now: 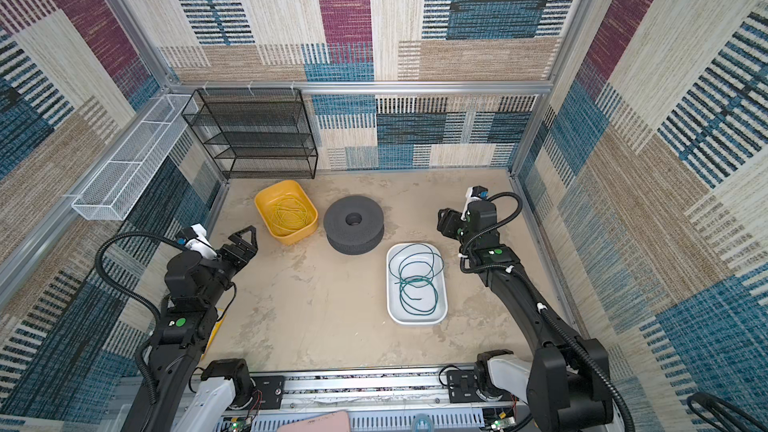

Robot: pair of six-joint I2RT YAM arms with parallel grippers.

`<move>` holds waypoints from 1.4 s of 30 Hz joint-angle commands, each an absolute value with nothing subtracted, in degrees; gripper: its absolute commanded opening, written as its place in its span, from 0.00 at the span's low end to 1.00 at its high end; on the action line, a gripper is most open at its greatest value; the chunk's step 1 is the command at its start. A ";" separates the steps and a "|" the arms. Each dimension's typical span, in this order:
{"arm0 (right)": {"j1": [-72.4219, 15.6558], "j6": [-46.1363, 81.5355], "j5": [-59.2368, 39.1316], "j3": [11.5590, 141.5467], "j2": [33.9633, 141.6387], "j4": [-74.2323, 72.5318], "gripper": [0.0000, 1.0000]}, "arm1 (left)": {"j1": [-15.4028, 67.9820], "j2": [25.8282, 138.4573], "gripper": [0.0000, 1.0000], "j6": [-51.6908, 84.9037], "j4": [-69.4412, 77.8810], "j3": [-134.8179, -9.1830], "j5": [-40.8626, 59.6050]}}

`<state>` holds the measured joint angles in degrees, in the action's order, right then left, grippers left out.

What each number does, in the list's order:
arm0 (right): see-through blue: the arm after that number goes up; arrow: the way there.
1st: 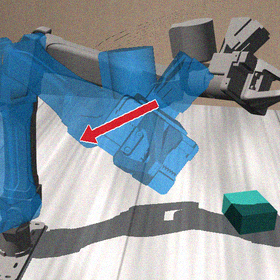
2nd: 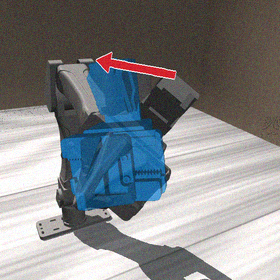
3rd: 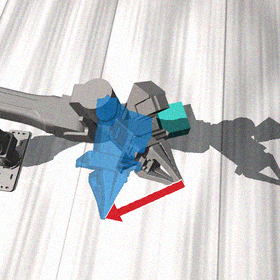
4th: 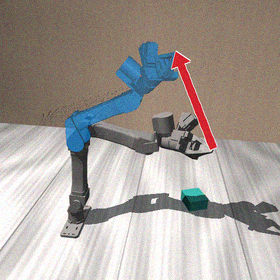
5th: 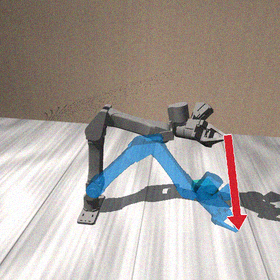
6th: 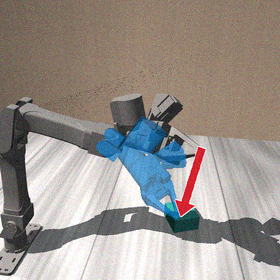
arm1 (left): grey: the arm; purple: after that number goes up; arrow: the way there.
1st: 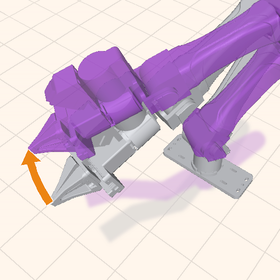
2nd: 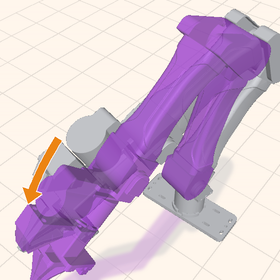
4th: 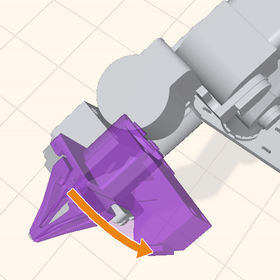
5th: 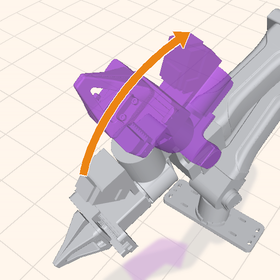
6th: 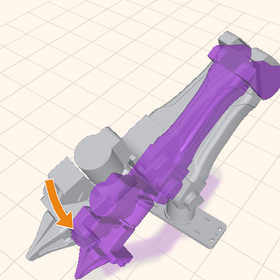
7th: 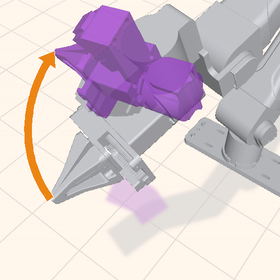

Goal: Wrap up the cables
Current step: 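Reach the right gripper to the white tub while the left nears the yellow tub, then push the white tub farther from the robot with the right gripper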

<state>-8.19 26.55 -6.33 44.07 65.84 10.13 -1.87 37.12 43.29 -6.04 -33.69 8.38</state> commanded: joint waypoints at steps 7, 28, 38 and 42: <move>-9.01 33.09 -10.90 34.04 50.17 30.21 0.44 | 3.86 49.10 0.56 43.49 -9.36 -37.91 24.33; -13.50 37.78 -8.66 29.55 55.88 30.43 0.26 | 17.65 55.72 0.56 44.35 -4.02 -36.80 17.93; -13.59 36.57 -4.16 30.88 60.17 28.25 0.09 | 17.66 54.98 0.56 43.62 -4.88 -36.92 17.09; -13.56 34.49 -0.02 34.75 63.33 27.71 0.02 | 17.62 54.92 0.56 43.50 -5.15 -36.95 16.88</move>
